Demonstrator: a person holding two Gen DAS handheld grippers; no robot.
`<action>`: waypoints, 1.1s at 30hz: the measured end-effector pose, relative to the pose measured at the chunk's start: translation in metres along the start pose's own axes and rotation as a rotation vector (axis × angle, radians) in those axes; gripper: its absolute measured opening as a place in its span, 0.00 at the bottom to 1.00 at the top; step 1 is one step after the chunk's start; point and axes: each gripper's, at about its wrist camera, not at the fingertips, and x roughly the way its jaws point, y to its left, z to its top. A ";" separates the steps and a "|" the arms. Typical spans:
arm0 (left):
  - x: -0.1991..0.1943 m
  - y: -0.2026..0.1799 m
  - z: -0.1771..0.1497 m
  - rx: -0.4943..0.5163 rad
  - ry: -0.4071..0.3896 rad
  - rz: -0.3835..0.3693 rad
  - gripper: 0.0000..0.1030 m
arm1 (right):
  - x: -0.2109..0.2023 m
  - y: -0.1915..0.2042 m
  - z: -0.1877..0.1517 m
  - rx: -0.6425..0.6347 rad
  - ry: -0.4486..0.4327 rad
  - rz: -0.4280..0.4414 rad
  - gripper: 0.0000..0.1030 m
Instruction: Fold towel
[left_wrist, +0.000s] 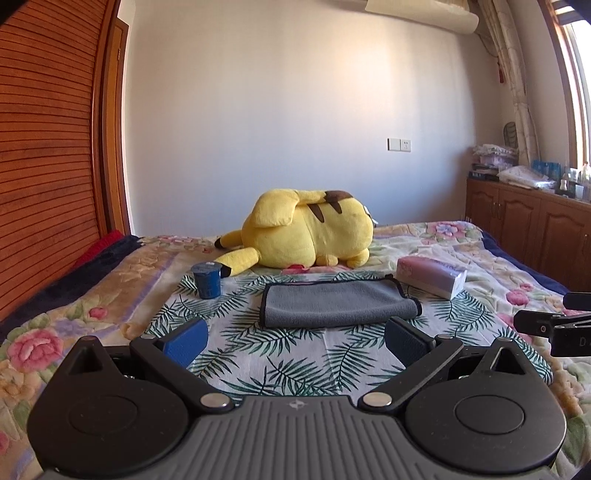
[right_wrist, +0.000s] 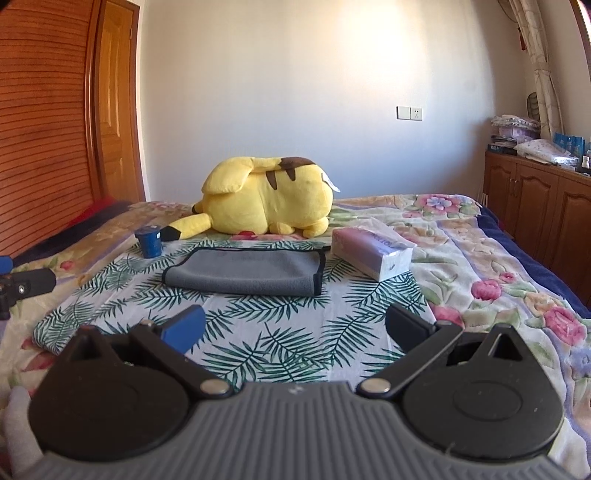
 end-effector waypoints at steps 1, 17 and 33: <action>-0.001 0.000 0.000 0.000 -0.004 0.001 0.84 | -0.001 0.000 0.000 0.001 -0.005 0.000 1.00; -0.003 -0.001 -0.001 0.015 -0.018 0.007 0.84 | -0.009 -0.003 0.002 0.015 -0.066 -0.011 1.00; -0.002 -0.001 -0.002 0.020 -0.008 0.010 0.84 | -0.009 -0.004 0.002 0.016 -0.065 -0.011 1.00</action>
